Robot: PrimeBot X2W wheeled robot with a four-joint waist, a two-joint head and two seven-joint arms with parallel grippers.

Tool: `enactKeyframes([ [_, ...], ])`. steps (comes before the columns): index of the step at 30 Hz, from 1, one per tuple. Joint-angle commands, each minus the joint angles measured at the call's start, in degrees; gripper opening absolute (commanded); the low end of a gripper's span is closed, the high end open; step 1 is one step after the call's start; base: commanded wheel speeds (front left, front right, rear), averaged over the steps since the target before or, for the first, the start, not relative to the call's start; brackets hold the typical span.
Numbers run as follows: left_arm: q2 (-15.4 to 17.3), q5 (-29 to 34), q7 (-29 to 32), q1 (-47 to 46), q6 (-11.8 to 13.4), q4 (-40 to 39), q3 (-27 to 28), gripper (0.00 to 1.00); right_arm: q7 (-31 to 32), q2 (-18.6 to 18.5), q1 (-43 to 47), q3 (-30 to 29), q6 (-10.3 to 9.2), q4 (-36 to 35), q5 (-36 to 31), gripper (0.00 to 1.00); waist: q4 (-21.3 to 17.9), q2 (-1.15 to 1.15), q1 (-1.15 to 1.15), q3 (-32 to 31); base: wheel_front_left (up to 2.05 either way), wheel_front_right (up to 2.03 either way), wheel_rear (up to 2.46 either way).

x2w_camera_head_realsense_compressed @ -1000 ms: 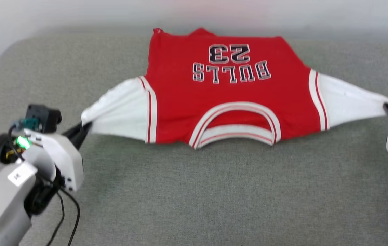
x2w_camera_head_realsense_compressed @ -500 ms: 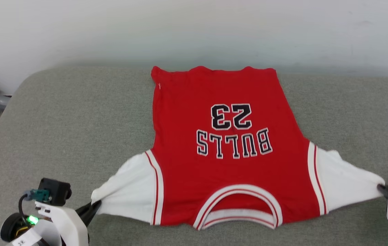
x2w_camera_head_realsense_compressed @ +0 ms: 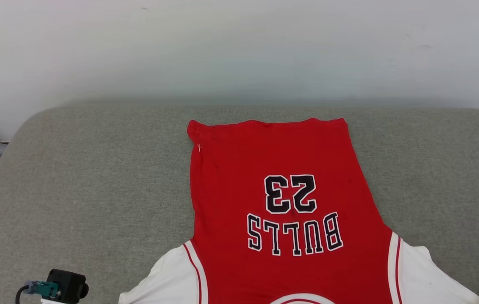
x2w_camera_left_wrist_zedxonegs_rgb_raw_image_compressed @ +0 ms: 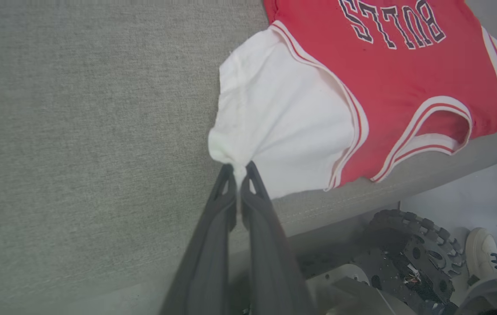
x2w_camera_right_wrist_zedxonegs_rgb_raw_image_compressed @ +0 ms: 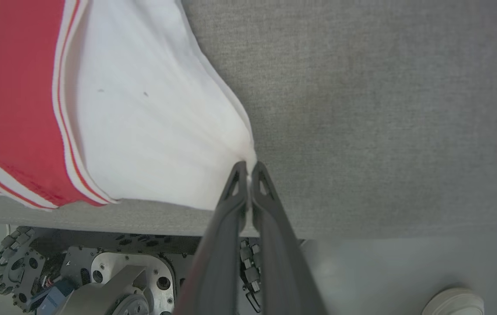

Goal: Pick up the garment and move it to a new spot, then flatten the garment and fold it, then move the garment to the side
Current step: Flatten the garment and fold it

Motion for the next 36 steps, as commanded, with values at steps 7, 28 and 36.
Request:
enactKeyframes([
  [7, -0.2, 0.1, -0.1, -0.7, 0.3, -2.7, 0.5, 0.0, 4.1, 1.4, 1.2, -2.6, -0.09, -5.2, -0.6, 0.39, -0.2, -0.01, 0.01, 1.6, 0.0, 0.0, 0.0],
  [28, 1.8, 2.7, 3.5, -6.4, 2.9, -20.9, 2.2, 0.0, 22.7, 4.5, -29.8, -1.9, -0.08, -14.4, -2.0, 1.0, 8.8, -0.01, 0.01, 20.8, 0.0, 0.0, 0.0],
  [36, 0.5, 5.6, 3.8, -10.1, 0.8, -23.2, 2.2, 0.0, 28.5, 2.1, -47.5, -2.0, -0.08, -7.0, -9.4, 1.0, 15.2, -0.01, 0.01, 29.1, 0.0, 0.0, 0.0],
])
